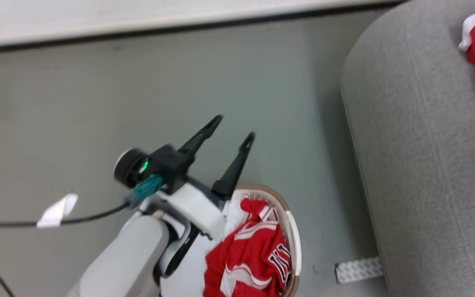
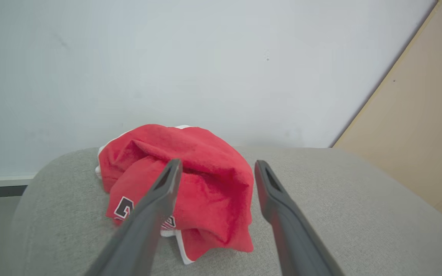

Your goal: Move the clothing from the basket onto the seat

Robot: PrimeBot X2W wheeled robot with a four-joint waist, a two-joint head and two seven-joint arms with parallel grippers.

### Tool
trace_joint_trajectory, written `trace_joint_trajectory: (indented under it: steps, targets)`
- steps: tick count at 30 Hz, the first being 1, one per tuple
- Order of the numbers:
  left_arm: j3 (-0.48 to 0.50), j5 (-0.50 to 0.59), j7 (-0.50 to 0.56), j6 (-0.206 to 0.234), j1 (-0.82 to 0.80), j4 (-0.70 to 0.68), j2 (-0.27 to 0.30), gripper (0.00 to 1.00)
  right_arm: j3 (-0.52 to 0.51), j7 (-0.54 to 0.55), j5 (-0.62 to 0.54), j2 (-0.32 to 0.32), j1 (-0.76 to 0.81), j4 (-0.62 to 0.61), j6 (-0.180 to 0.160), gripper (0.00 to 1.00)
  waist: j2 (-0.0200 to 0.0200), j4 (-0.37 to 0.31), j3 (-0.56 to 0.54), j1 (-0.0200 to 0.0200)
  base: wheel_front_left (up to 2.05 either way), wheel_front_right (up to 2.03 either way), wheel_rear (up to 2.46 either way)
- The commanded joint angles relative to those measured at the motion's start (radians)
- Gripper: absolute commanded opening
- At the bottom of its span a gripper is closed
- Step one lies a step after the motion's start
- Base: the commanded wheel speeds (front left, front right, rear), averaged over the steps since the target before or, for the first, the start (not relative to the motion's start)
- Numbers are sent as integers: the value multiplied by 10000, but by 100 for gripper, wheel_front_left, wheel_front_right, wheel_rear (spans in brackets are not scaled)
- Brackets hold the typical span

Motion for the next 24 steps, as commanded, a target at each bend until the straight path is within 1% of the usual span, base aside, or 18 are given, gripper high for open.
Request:
trace_joint_trajectory:
  steps: [1,7,9,12,15,19,21,24]
  targets:
    - [89,-126,-236,147,356,140,54,100,263,-133,254,89,501,-369,-25,100,0,246,-871,0,0,0,0]
    - [478,-520,-958,624,1342,716,3,100,1653,-298,1174,479,2408,-2061,-25,100,0,866,-2352,0,0,0,0]
    - [627,-705,-1201,703,1721,973,-80,100,2109,-320,1492,563,3066,-2514,-25,100,0,1094,-2880,0,0,0,0]
    - [848,-886,-1444,896,2238,1289,-21,100,2769,-334,2096,596,3913,-2971,-25,100,0,1351,-3469,0,0,0,0]
    - [1101,-1055,-1589,1037,2812,1563,77,100,3313,-354,2524,682,4615,-3130,-25,100,0,1558,-3942,0,0,0,0]
    - [1536,-1029,-1722,1261,3545,1807,234,100,3987,-404,2964,734,5429,-2983,-25,100,0,1729,-4387,0,0,0,0]
    - [1839,-1106,-1733,1344,3933,1863,207,100,4353,-419,3075,766,5793,-2825,-25,100,0,1775,-4571,0,0,0,0]
    - [2368,-767,-1735,1385,4469,1576,181,100,4755,-407,3209,756,6178,-2755,-25,100,0,1810,-4707,0,0,0,0]
